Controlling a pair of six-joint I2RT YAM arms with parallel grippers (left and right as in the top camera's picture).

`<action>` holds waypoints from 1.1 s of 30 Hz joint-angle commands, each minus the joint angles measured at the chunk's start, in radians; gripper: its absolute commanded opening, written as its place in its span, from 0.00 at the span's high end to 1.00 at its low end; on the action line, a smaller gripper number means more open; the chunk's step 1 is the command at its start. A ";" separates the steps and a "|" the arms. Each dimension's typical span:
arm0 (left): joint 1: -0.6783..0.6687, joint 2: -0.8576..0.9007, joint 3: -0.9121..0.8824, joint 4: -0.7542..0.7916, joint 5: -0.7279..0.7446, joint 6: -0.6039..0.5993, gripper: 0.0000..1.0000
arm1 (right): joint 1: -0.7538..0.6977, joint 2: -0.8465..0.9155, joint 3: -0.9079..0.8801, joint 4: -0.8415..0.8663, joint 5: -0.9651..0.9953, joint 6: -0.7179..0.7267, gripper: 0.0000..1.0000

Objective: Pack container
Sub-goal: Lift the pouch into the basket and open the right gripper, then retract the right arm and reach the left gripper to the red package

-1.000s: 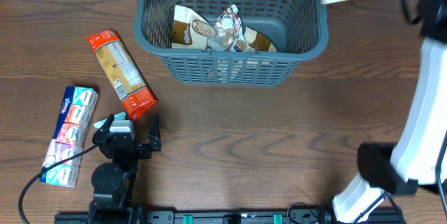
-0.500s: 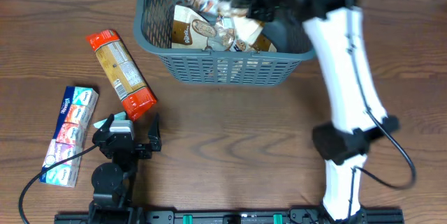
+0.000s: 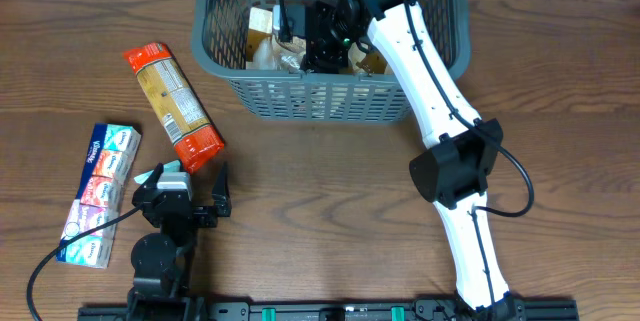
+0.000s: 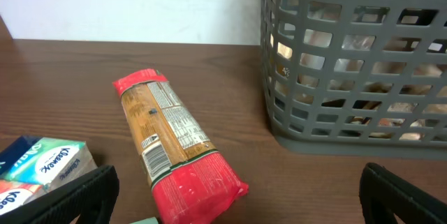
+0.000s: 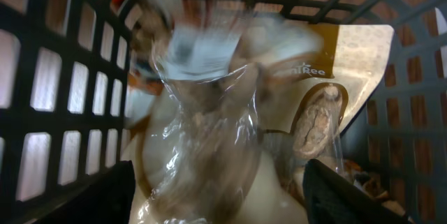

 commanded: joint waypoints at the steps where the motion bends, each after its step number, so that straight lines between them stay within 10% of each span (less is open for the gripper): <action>1: -0.003 0.000 -0.023 -0.032 -0.024 -0.016 0.02 | -0.009 -0.104 0.011 0.002 -0.032 0.061 0.35; 13: -0.003 0.005 0.121 -0.114 -0.063 -0.097 0.01 | -0.239 -0.540 0.011 0.077 0.008 0.162 0.20; 22: -0.003 0.404 0.911 -0.706 -0.328 -0.076 0.02 | -0.633 -0.563 0.008 -0.073 0.121 0.601 0.01; 33: -0.003 1.088 1.788 -1.368 -0.315 -0.121 0.02 | -0.718 -0.352 0.007 -0.244 0.114 0.630 0.01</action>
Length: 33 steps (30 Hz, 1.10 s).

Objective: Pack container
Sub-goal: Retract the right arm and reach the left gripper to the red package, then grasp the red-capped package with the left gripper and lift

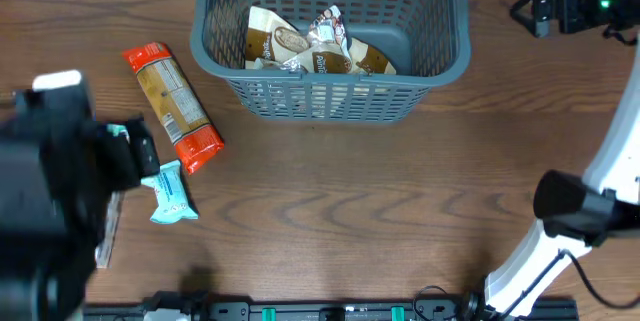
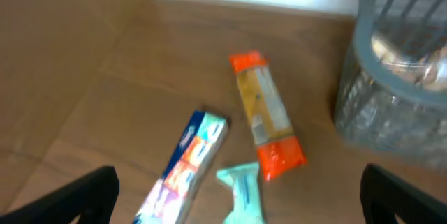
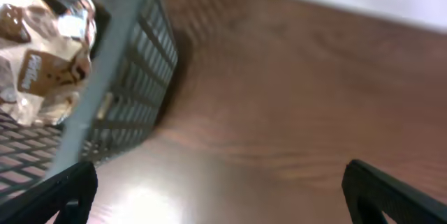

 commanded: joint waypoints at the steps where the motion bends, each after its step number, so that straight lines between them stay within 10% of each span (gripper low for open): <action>1: -0.003 0.135 0.134 -0.124 -0.010 -0.017 0.01 | 0.000 0.038 0.001 -0.016 -0.007 0.034 0.01; 8: 0.012 0.279 0.132 -0.172 -0.011 0.014 0.01 | 0.003 0.078 0.001 -0.016 -0.007 0.034 0.01; 20: 0.107 0.551 0.132 -0.007 -0.010 -0.318 0.02 | 0.000 0.109 -0.036 -0.005 0.051 0.077 0.01; 33: 0.205 0.775 0.131 0.156 0.264 -0.222 0.01 | 0.001 0.149 -0.259 0.082 0.053 0.074 0.01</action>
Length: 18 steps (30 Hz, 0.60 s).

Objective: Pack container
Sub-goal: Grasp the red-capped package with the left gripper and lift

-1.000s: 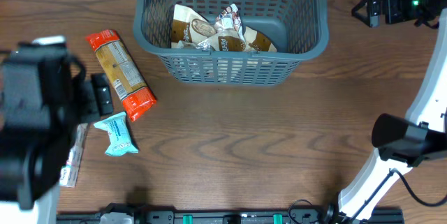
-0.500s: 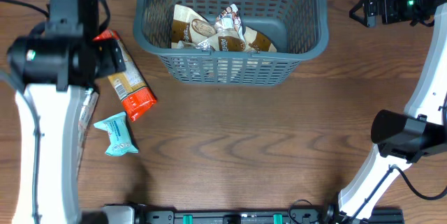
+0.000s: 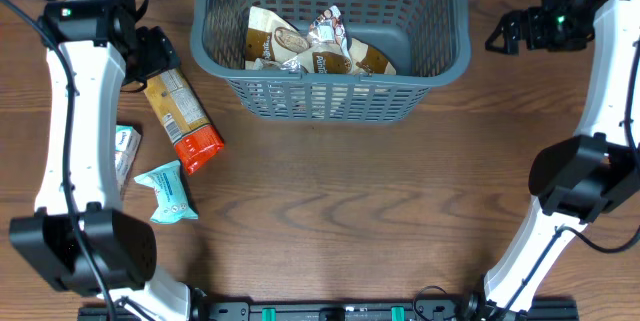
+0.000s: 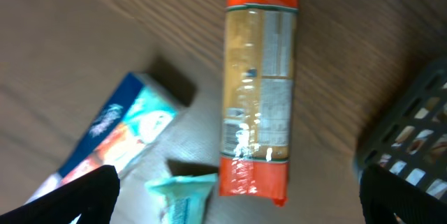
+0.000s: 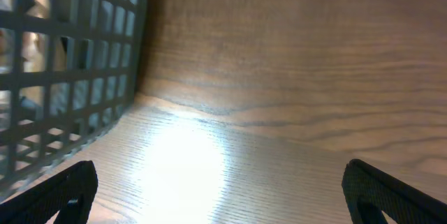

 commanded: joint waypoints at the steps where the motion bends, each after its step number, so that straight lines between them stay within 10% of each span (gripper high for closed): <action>1: 0.016 0.049 0.014 0.014 0.082 0.041 0.01 | 0.000 -0.001 -0.031 0.015 0.002 0.016 0.01; 18: 0.053 0.365 0.002 0.093 0.180 0.040 0.01 | 0.000 -0.001 -0.049 0.040 0.002 0.005 0.01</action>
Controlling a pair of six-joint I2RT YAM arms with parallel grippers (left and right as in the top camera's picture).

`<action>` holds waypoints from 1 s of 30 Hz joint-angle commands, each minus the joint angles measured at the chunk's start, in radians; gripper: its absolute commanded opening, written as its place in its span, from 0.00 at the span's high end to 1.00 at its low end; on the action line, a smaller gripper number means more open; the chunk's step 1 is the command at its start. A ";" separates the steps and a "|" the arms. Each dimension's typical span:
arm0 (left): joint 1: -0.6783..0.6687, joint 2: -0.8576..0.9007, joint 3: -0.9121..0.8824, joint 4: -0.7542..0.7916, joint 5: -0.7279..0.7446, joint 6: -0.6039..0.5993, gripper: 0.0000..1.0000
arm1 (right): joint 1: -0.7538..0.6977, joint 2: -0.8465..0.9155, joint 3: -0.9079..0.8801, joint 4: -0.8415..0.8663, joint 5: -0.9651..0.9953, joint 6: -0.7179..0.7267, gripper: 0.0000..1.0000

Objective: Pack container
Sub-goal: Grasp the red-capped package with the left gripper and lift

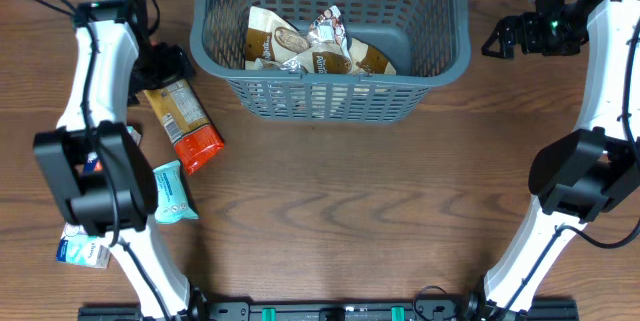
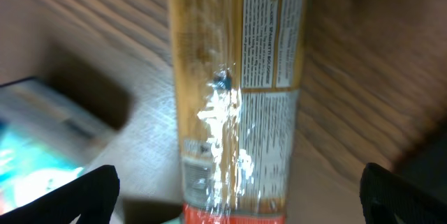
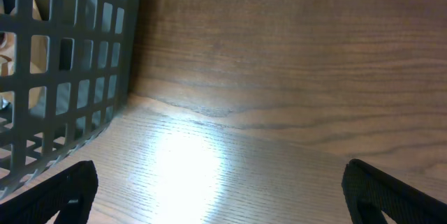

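Note:
A long orange-and-red pasta packet (image 1: 181, 118) lies flat on the table, left of the grey basket (image 1: 330, 96). My left gripper (image 1: 163, 65) hangs close over the packet's upper end, open. In the left wrist view the packet (image 2: 237, 91) fills the space between the spread fingers (image 2: 84, 196), not gripped. Brown and clear snack bags (image 1: 310, 46) lie inside the basket. My right gripper (image 1: 503, 39) is open over bare table to the right of the basket, whose wall (image 3: 63, 77) shows at the left of the right wrist view.
A teal wipes packet (image 1: 168, 193) lies below the pasta packet. A multicolour tissue pack (image 1: 80, 251) sits at the left, mostly covered by my left arm; its corner (image 2: 28, 133) shows beside the packet. The table's far edge runs just behind the basket.
My left gripper has come lower and closer over the pasta packet, which now fills its view. The left arm now covers the tissue pack. The right gripper has hardly moved.
First my right gripper was open over a clear bag inside the basket, the left parked near the front edge. Then the right was out at the far right, bags left in the basket, the left arm raised. Later the left hung above the pasta packet, now nearer it.

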 commanded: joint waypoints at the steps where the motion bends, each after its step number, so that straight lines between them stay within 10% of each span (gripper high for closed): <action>1: 0.004 0.063 0.001 0.010 0.026 0.009 0.01 | 0.000 -0.003 -0.005 0.003 -0.001 0.005 0.01; 19: 0.004 0.212 -0.017 0.090 0.048 0.001 0.00 | 0.000 -0.003 -0.005 -0.002 0.000 0.005 0.01; 27: 0.006 0.211 -0.017 0.012 0.048 -0.026 0.89 | 0.000 -0.003 -0.005 -0.002 0.000 0.005 0.01; 30: 0.006 0.211 -0.017 -0.029 0.048 -0.024 0.94 | 0.000 -0.003 -0.005 -0.002 0.000 0.003 0.01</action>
